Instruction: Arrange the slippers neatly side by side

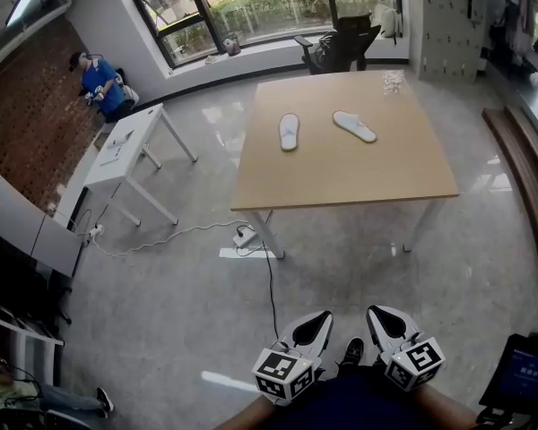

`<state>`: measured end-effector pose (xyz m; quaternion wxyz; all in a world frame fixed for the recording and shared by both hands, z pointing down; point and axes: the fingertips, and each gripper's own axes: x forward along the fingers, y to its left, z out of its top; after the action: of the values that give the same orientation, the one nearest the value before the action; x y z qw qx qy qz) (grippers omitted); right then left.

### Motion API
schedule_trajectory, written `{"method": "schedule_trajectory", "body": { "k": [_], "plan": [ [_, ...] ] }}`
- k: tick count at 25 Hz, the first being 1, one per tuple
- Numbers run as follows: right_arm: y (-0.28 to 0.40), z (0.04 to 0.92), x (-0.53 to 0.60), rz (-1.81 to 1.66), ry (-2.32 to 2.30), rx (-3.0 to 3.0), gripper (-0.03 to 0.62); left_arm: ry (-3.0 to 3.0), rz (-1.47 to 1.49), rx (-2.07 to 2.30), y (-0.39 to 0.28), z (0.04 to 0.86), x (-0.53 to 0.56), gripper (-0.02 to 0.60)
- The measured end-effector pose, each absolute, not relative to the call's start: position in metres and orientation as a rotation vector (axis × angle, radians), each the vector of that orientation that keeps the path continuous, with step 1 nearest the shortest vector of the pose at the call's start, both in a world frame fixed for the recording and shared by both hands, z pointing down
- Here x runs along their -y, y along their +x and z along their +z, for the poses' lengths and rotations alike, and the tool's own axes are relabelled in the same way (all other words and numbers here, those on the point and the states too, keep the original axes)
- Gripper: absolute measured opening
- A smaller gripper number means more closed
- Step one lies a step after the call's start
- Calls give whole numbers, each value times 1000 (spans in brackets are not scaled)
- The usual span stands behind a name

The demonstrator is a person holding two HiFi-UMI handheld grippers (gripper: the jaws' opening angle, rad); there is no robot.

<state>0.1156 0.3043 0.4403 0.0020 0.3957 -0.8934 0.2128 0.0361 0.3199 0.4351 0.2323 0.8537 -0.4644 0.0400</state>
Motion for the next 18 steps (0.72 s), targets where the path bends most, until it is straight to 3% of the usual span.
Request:
{"method": "schedule_trajectory", "body": {
  "k": [18],
  "plan": [
    [129, 437, -272, 623, 1219, 2843, 12, 2351, 82, 1330, 42, 424, -292, 3]
  ]
}}
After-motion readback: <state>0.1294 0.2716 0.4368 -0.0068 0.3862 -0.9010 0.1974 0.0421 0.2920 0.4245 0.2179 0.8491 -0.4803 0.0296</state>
